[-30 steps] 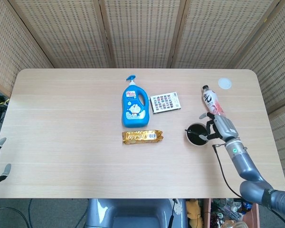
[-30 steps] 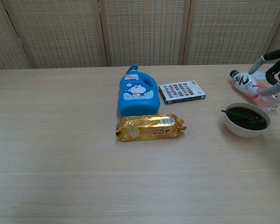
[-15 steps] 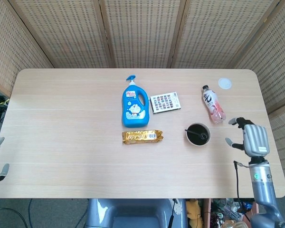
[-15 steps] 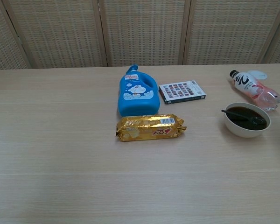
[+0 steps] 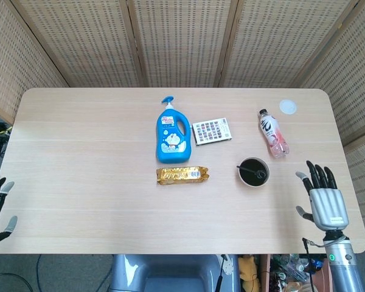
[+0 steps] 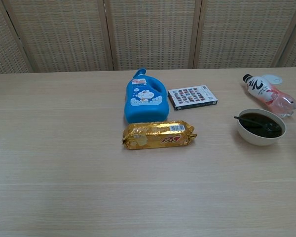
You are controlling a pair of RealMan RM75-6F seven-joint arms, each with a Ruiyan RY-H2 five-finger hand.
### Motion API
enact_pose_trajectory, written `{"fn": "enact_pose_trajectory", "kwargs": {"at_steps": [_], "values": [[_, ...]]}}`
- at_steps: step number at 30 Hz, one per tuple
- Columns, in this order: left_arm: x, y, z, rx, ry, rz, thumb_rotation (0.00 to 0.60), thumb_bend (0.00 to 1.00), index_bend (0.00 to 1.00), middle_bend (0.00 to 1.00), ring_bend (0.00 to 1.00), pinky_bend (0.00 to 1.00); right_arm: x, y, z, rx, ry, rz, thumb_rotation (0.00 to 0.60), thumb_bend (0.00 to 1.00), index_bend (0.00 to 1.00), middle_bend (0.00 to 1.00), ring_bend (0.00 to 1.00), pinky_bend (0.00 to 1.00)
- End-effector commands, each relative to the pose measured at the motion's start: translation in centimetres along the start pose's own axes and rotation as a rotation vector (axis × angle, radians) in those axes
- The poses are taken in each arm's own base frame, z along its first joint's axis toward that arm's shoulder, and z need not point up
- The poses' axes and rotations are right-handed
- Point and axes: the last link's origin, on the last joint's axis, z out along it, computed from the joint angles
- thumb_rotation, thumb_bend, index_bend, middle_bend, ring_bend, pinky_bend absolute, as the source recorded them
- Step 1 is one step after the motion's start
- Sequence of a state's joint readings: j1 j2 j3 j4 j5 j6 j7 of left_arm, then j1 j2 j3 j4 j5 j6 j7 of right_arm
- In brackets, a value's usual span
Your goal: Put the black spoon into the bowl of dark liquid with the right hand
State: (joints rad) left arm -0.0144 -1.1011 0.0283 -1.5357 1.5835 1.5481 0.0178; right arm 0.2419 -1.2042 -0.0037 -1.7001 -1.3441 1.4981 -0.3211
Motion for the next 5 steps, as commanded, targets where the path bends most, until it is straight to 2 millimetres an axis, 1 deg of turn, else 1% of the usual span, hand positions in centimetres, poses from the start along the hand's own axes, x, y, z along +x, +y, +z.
{"fn": "enact_pose_trajectory", "kwargs": {"at_steps": [1,5], "values": [[-0.08,0.13,0.00,-0.002,-0.001,-0.002,0.600,0.42,0.00,0.00,0.00,0.00,0.07,0.00,-0.74,-0.004,-0.003,0.012,0.600,0.22,0.19,0.04,0.00,0.04],[-0.15,0.36,0.11,-0.009,-0.006,0.004,0.600,0.42,0.00,0.00,0.00,0.00,-0.01,0.08,-1.14,-0.010,-0.005,0.027,0.600,0.22,0.19,0.03,0.00,0.04]]}}
